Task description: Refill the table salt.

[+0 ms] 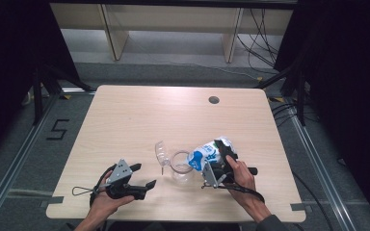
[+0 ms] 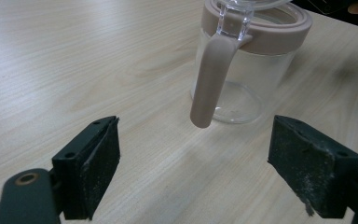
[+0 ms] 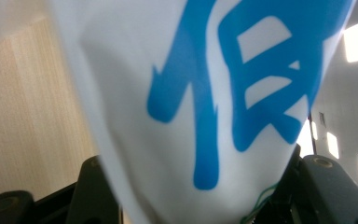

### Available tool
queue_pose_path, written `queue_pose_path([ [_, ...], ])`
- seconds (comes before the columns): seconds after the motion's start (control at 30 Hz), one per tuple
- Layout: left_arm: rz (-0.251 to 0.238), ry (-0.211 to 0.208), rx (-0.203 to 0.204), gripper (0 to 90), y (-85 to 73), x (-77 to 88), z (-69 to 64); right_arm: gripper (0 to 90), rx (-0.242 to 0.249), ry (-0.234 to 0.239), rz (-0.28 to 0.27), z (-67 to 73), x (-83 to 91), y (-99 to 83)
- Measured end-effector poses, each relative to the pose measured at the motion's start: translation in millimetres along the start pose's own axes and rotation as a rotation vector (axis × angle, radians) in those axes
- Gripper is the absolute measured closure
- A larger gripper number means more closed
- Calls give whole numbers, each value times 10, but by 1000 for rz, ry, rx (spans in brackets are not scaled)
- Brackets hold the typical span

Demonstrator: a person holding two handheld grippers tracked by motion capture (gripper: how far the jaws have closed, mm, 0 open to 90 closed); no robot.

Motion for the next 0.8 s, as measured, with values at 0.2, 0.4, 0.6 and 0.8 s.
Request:
queue_pose_path([
  [0.2, 0, 1, 3, 161, -2, -4, 0, 469, 45, -24, 6, -4, 8, 20],
  [0.4, -2, 1, 10, 161, -4, -7, -2, 471, 54, -33, 6, -7, 5, 29],
  [0.6, -3, -1, 15, 161, -5, -10, -4, 472, 100, -56, -7, -8, -4, 29],
  [0.8, 3, 4, 13, 160, -4, -7, -6, 473, 153, -67, -24, -27, -18, 42],
])
Point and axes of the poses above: each handheld gripper's, and its own axes: x roughly backward along the jaws, y roughly out of its top, z roughly to its left, the point moved 2 cm from there along -x, roughly forward along the jaws, and after that the axes turned 11 degrees about -y, right-handed, at the moved point
